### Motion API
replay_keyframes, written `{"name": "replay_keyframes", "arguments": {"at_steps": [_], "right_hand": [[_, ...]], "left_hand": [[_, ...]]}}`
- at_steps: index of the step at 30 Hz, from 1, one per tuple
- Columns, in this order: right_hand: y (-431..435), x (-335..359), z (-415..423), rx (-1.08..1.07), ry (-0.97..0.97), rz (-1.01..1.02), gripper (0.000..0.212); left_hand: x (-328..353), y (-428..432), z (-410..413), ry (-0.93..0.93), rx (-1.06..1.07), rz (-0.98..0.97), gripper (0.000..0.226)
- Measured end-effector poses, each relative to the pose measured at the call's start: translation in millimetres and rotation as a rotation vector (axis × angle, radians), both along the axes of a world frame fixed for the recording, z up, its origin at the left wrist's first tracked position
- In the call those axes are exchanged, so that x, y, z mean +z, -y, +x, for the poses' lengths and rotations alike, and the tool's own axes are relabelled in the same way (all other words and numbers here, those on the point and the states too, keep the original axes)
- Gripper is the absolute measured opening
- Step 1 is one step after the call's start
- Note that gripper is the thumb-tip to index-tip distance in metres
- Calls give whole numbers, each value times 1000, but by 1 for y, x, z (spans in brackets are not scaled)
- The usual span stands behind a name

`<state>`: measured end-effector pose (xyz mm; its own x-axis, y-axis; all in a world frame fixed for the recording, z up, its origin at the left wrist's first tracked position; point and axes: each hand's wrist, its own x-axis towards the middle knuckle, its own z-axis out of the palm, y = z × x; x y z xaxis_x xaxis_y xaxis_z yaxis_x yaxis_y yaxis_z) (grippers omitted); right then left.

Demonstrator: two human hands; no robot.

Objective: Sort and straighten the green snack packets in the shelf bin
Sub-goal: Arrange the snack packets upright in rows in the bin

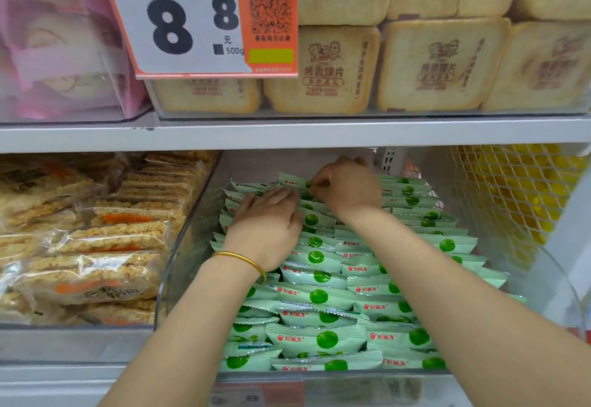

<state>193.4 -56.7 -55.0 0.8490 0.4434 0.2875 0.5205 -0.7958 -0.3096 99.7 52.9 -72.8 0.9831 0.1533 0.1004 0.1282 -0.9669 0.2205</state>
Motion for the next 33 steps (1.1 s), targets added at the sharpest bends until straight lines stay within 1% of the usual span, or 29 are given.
{"name": "replay_keyframes", "arguments": {"at_steps": [3, 5, 7, 13, 14, 15, 17, 18, 19, 20, 25, 26, 28, 31, 33], "right_hand": [[-12, -11, 2, -85, 33, -123, 19], [-15, -14, 2, -98, 58, -112, 16], [-13, -13, 2, -79, 36, -23, 12], [-6, 2, -1, -27, -61, 391, 10], [-3, 8, -5, -26, -91, 466, 11], [3, 12, -9, -23, -123, 532, 13], [16, 18, -23, 20, -166, 637, 11], [24, 20, -31, 54, -174, 681, 7], [32, 21, -41, 84, -175, 721, 2], [39, 21, -50, 102, -169, 752, 3], [72, 28, -86, 156, -184, 933, 3], [76, 29, -91, 178, -211, 978, 6], [82, 31, -98, 222, -297, 1046, 9], [88, 28, -101, 234, -369, 1056, 8], [91, 24, -101, 263, -368, 1023, 16]], "left_hand": [[-3, -2, 0, 14, 1, 2, 47], [-5, -1, -1, 35, 6, -1, 47], [-5, 0, -1, 59, 33, -32, 45], [-3, 0, -5, 83, 81, -143, 46], [-2, 2, -6, 126, 88, -174, 46], [-1, 4, -8, 213, 99, -219, 46], [3, 8, -14, 455, 121, -315, 41], [7, 11, -18, 545, 114, -358, 38], [11, 13, -22, 593, 85, -385, 37], [15, 16, -27, 608, 38, -400, 39], [29, 30, -59, 595, -193, -425, 52], [31, 31, -67, 599, -221, -422, 52], [34, 33, -80, 559, -276, -444, 45], [36, 36, -93, 436, -329, -587, 44], [34, 40, -99, 389, -317, -669, 50]]}}
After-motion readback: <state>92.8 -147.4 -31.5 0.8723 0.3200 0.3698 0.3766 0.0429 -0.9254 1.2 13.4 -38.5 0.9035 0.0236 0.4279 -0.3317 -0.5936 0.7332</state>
